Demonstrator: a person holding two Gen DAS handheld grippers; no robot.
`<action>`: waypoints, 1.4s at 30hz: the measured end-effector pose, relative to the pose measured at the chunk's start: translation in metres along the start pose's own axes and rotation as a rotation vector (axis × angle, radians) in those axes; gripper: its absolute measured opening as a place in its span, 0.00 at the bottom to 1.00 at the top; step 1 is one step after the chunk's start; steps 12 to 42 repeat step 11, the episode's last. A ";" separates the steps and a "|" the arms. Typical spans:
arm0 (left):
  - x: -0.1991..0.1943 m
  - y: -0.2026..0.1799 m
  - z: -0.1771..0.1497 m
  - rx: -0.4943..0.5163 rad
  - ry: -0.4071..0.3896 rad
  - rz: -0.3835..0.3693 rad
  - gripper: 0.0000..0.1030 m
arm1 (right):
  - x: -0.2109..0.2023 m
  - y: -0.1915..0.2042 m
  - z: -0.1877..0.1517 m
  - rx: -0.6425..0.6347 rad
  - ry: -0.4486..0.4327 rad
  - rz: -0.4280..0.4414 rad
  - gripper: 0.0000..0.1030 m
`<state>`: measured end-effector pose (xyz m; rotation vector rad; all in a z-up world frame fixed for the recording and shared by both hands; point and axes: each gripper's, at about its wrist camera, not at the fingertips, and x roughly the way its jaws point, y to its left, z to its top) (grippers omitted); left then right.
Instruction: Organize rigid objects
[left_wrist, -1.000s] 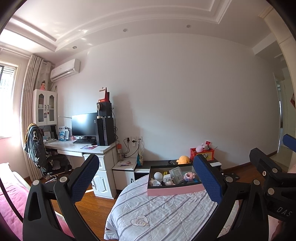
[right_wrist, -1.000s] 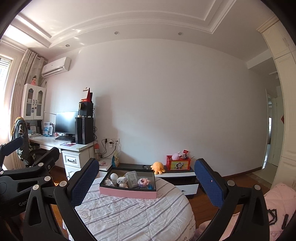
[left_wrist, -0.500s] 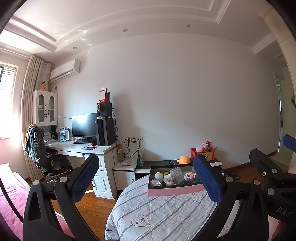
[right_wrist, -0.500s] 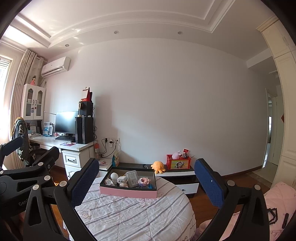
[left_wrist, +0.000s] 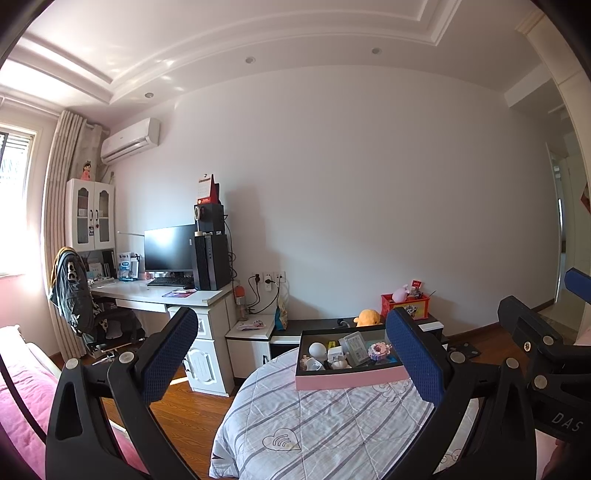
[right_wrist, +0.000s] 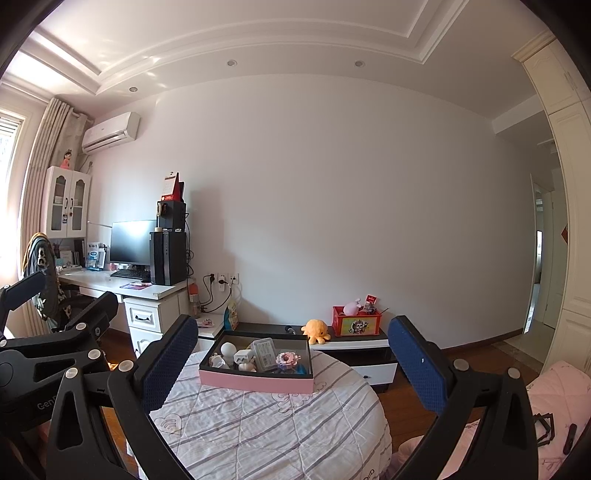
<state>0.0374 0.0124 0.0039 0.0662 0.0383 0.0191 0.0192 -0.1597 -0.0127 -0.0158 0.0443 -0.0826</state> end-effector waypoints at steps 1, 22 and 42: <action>0.000 0.000 0.000 0.000 0.001 0.000 1.00 | 0.000 0.000 0.000 0.000 0.001 0.000 1.00; 0.001 0.000 0.000 0.000 0.004 -0.001 1.00 | 0.000 0.000 0.001 0.000 0.003 0.001 1.00; 0.001 0.000 0.000 0.000 0.004 -0.001 1.00 | 0.000 0.000 0.001 0.000 0.003 0.001 1.00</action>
